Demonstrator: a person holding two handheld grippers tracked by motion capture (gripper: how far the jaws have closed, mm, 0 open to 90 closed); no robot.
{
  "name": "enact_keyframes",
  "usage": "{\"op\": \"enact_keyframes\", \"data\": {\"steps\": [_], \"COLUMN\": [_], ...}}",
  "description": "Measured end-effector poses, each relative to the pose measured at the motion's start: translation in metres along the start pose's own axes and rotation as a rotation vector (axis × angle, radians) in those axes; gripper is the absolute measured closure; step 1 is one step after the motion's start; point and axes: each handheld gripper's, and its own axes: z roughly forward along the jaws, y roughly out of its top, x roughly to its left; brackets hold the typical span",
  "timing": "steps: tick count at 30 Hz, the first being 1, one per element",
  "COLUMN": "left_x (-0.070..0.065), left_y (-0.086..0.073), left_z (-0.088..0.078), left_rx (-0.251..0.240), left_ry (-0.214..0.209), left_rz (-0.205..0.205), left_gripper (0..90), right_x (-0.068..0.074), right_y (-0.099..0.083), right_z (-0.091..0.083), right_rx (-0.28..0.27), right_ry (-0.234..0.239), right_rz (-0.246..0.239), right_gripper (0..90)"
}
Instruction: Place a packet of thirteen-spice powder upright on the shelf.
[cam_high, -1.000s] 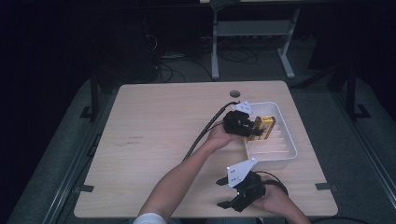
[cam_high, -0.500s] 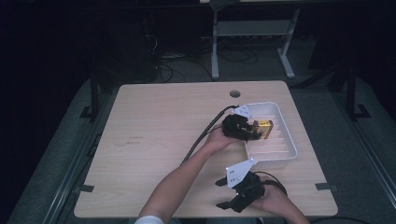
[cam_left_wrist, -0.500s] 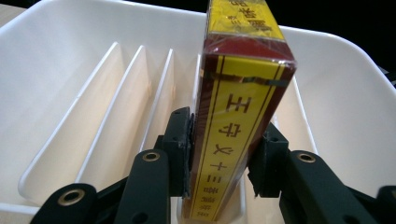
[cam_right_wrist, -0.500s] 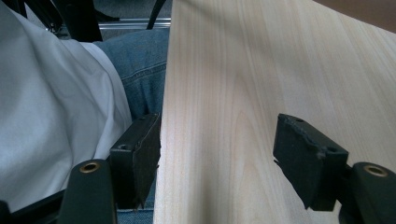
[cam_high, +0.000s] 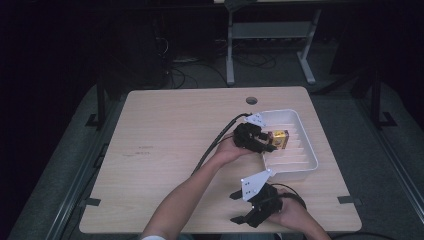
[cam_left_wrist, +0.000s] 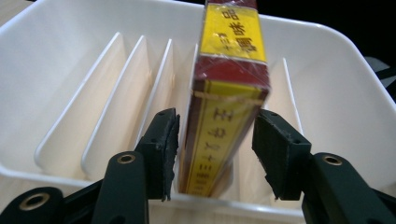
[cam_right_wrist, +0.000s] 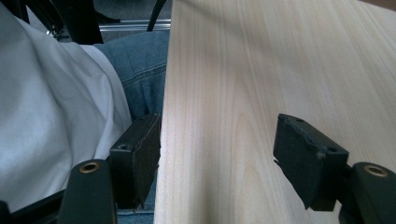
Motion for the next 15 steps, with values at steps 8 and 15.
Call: {"op": "enact_keyframes", "data": {"steps": [8,15], "left_x": [-0.004,-0.010], "left_y": [0.000,-0.009], "left_z": [-0.021,-0.039], "left_rx": [-0.002,0.002], "left_ry": [0.024,0.050], "left_rz": [0.008,0.016], "left_gripper": [44.1,42.1], "right_x": [-0.001,-0.002], "right_y": [0.000,-0.001], "right_z": [0.000,-0.001], "right_rx": [0.000,0.002], "right_ry": [0.000,-0.002], "right_rz": [0.009,0.018], "right_gripper": [30.8,30.9]}}
